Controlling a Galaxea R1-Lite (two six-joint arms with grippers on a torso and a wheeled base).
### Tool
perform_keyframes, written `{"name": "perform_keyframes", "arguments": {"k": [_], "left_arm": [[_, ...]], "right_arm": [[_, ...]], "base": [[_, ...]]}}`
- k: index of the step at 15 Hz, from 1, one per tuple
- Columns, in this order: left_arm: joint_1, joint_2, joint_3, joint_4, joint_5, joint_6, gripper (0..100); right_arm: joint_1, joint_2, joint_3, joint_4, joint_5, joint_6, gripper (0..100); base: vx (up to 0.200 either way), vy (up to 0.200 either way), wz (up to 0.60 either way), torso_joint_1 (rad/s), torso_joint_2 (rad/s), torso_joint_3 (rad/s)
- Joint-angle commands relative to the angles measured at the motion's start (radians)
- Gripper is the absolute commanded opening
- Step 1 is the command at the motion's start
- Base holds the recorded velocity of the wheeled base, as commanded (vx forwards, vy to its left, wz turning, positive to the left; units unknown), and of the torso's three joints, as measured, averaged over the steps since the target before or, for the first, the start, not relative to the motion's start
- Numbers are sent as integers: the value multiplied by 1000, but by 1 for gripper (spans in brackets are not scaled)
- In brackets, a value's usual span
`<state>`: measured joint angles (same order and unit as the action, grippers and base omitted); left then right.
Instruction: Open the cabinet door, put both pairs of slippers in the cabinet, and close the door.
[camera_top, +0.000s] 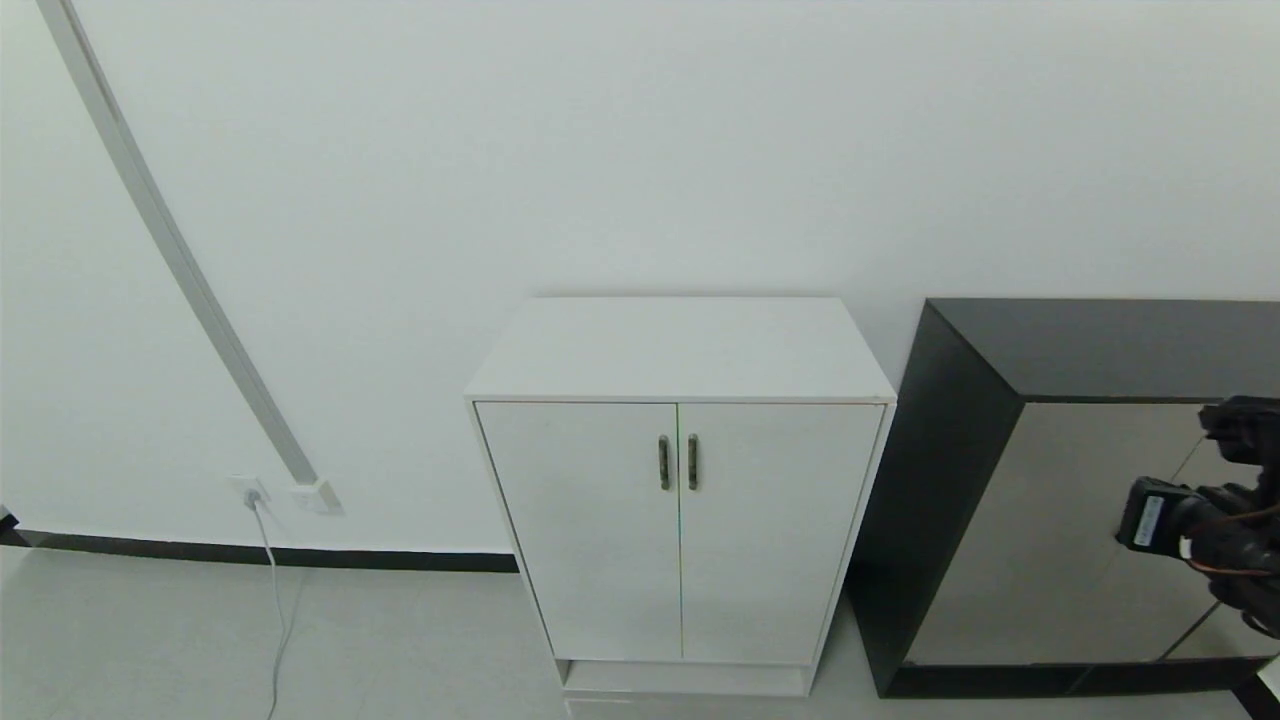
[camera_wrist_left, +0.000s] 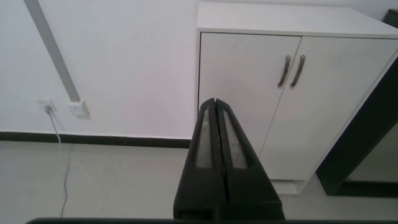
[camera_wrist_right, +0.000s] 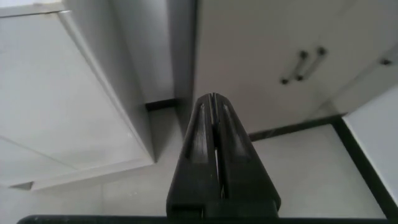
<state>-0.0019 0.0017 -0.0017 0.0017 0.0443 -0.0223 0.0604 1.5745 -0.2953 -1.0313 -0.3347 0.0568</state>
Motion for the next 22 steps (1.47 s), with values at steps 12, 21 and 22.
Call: {"name": "perform_keyframes", "arguments": {"k": [12,21,22], "left_arm": [[0,0,0,0,2,-1,0],[0,1,0,0,2,-2,0],[0,1,0,0,2,-1,0]], "right_arm": [[-48,-740,177,484,246,-115,0],[-34,-979,269,810,365,-115,0],[-30,-998,294,813,371,-115,0]], "base": [[0,0,0,0,0,0],[0,0,0,0,0,0],[0,0,0,0,0,0]]}}
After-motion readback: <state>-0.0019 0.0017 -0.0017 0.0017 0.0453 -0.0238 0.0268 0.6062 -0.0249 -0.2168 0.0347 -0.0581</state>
